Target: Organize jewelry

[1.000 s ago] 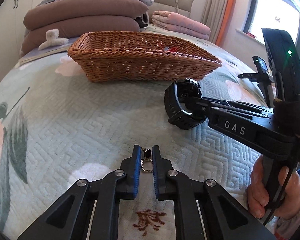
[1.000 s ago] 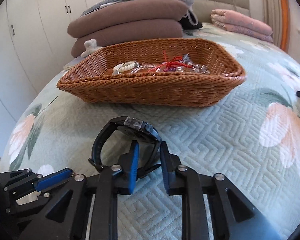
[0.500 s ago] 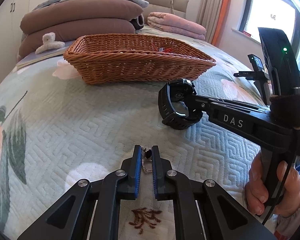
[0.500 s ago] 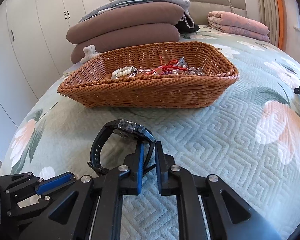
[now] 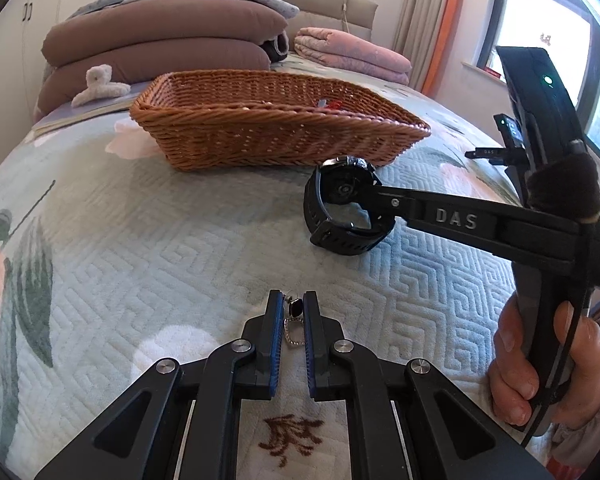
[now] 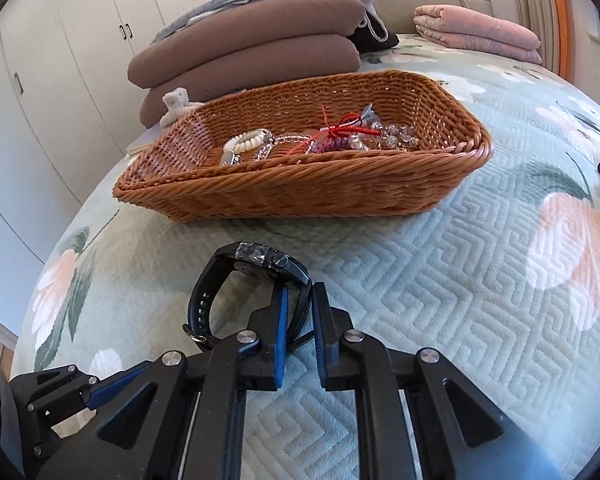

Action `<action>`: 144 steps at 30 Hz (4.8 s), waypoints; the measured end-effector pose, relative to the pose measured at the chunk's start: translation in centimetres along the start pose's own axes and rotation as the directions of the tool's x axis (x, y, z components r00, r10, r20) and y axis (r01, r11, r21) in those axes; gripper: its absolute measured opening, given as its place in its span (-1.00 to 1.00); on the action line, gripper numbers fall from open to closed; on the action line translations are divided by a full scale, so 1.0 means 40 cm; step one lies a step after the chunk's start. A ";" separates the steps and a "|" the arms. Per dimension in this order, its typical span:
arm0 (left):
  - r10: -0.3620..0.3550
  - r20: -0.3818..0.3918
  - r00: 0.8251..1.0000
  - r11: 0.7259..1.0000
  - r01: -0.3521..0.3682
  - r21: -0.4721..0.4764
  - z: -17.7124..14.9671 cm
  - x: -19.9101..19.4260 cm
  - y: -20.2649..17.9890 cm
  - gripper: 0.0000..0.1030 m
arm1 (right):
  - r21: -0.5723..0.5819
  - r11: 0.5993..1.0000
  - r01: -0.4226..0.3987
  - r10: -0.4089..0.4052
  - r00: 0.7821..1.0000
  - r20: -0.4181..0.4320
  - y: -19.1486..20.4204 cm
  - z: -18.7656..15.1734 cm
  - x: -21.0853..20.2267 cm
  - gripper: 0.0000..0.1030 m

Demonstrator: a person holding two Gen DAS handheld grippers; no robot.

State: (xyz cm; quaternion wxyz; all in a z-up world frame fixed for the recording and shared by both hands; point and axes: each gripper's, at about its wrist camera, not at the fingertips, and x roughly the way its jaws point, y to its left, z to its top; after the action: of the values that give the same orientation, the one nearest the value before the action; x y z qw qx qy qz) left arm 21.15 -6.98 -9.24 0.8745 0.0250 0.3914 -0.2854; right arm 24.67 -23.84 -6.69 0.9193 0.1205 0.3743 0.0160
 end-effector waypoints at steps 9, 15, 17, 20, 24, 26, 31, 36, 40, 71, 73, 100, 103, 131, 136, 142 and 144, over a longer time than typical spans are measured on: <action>-0.013 0.091 0.996 0.999 0.016 -0.029 0.011 -0.066 0.010 -0.82 | -0.037 0.999 0.007 -0.006 0.999 0.041 0.011 -0.006 -0.060 -0.84; -0.011 0.084 0.996 0.999 0.015 -0.047 0.011 -0.061 0.017 -0.82 | -0.037 0.999 0.008 -0.008 1.000 -0.007 -0.013 -0.004 -0.041 -0.85; -0.010 0.082 0.997 0.999 0.014 -0.047 0.010 -0.058 0.018 -0.82 | -0.051 0.999 0.014 -0.016 1.000 -0.027 -0.013 -0.001 -0.032 -0.85; -0.017 0.083 0.996 0.998 0.021 -0.052 0.009 -0.057 0.020 -0.82 | -0.069 0.998 0.014 -0.018 0.997 -0.068 -0.011 0.005 -0.017 -0.82; -0.027 0.090 0.996 0.997 0.033 -0.066 0.008 -0.060 0.028 -0.82 | -0.104 0.994 0.036 -0.046 0.994 -0.102 0.001 0.015 0.004 -0.79; -0.030 0.094 0.995 0.997 0.037 -0.072 0.006 -0.064 0.032 -0.82 | -0.127 0.990 0.054 -0.069 0.990 -0.120 0.011 0.019 0.022 -0.73; -0.039 0.098 0.994 0.996 0.046 -0.078 0.007 -0.066 0.035 -0.82 | -0.150 0.986 0.078 -0.103 0.980 -0.172 0.017 0.026 0.056 -0.69; -0.044 0.104 0.994 0.995 0.052 -0.081 0.006 -0.070 0.038 -0.82 | -0.175 0.983 0.052 -0.090 0.972 -0.217 0.011 0.038 0.068 -0.68; -0.040 0.110 0.993 0.996 0.049 -0.079 0.006 -0.073 0.038 -0.82 | -0.196 0.980 0.037 -0.077 0.976 -0.203 0.017 0.045 0.061 -0.82; -0.061 0.469 0.881 0.997 0.036 0.063 0.401 -0.164 0.037 -0.82 | -0.080 0.991 0.105 -0.072 0.937 0.341 -0.055 0.329 -0.160 -0.91; -0.069 0.447 0.892 0.997 0.052 0.051 0.434 -0.105 0.047 -0.82 | -0.069 0.993 0.094 -0.069 0.952 0.299 -0.069 0.351 -0.116 -0.92; -0.007 0.231 0.973 0.992 0.036 -0.120 0.375 0.183 0.129 -0.81 | -0.026 0.995 0.101 -0.101 0.995 -0.009 -0.090 0.347 0.163 -0.90; 0.003 0.236 0.972 0.993 0.026 -0.119 0.372 0.179 0.128 -0.62 | -0.002 0.997 0.078 -0.078 0.997 -0.006 -0.097 0.344 0.159 -0.86; 0.148 0.391 0.908 0.982 -0.088 -0.168 0.129 -0.214 -0.049 0.41 | -0.093 0.989 0.115 -0.066 0.904 0.422 0.032 0.075 -0.312 0.16; 0.140 0.313 0.939 0.977 -0.079 -0.198 0.037 -0.302 -0.095 0.41 | -0.149 0.976 0.157 -0.084 0.908 0.410 0.086 -0.033 -0.421 0.29; 0.223 0.275 0.935 0.969 -0.181 -0.170 -0.038 -0.387 -0.158 0.47 | -0.081 0.984 0.158 -0.123 0.935 0.332 0.076 -0.168 -0.474 0.30; 0.235 0.275 0.932 0.967 -0.196 -0.161 -0.051 -0.408 -0.176 0.52 | -0.062 0.986 0.157 -0.129 0.938 0.322 0.070 -0.203 -0.495 0.30</action>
State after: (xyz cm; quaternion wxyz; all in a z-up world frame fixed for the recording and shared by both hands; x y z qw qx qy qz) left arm 7.47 -4.49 2.02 0.9484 -0.0320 0.2707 -0.1620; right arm 4.97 -21.80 1.90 0.9705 0.0537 0.2287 -0.0544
